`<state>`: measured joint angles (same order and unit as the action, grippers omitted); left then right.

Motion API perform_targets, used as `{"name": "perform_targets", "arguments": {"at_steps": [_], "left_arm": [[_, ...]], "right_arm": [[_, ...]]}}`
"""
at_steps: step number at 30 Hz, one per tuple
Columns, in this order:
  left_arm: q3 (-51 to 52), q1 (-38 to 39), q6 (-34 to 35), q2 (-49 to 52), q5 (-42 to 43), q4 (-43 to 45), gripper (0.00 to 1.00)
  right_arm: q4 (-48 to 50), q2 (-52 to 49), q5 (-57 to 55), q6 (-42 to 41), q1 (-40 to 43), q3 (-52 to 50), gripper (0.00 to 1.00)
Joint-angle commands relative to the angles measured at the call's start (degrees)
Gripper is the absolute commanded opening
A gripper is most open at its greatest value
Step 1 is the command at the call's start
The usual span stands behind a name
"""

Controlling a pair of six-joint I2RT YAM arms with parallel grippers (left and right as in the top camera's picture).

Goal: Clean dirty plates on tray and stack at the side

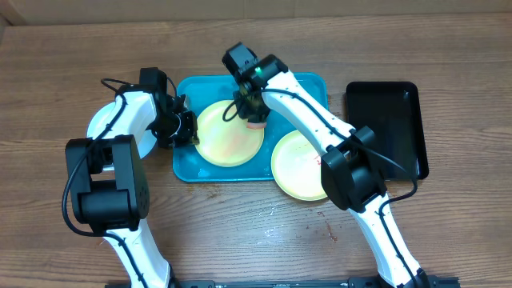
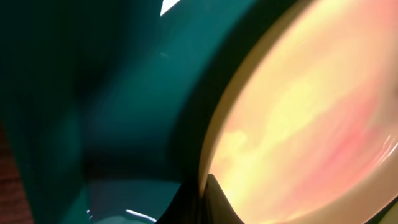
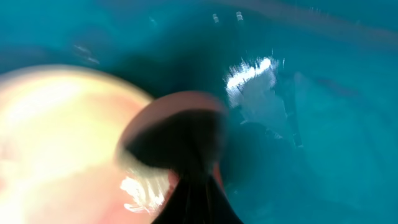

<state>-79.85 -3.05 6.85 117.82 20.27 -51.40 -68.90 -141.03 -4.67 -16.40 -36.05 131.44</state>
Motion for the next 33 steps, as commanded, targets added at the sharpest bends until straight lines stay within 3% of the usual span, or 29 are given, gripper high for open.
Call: {"name": "perform_targets", "arguments": {"at_steps": [1,8,15,24,33], "left_arm": [[-0.70,-0.37,-0.87,-3.93,-1.55,-0.44,0.04],[-0.70,-0.35,-0.44,-13.44,-7.82,-1.49,0.04],[-0.68,-0.09,-0.22,-21.35,-18.97,-2.43,0.04],[-0.68,5.09,5.62,-23.58,-42.91,-4.57,0.04],[-0.68,16.79,12.02,-23.61,-64.70,-4.90,0.04]], "right_arm": [[-2.84,0.63,4.98,0.44,0.59,8.41,0.04],[-11.76,3.45,14.93,0.11,4.09,21.59,0.04],[-18.32,3.78,15.93,-0.04,9.88,26.95,0.04],[-21.55,3.76,16.31,-0.02,14.64,26.88,0.04],[-21.94,3.76,16.31,-0.04,14.82,26.86,0.04]]}}
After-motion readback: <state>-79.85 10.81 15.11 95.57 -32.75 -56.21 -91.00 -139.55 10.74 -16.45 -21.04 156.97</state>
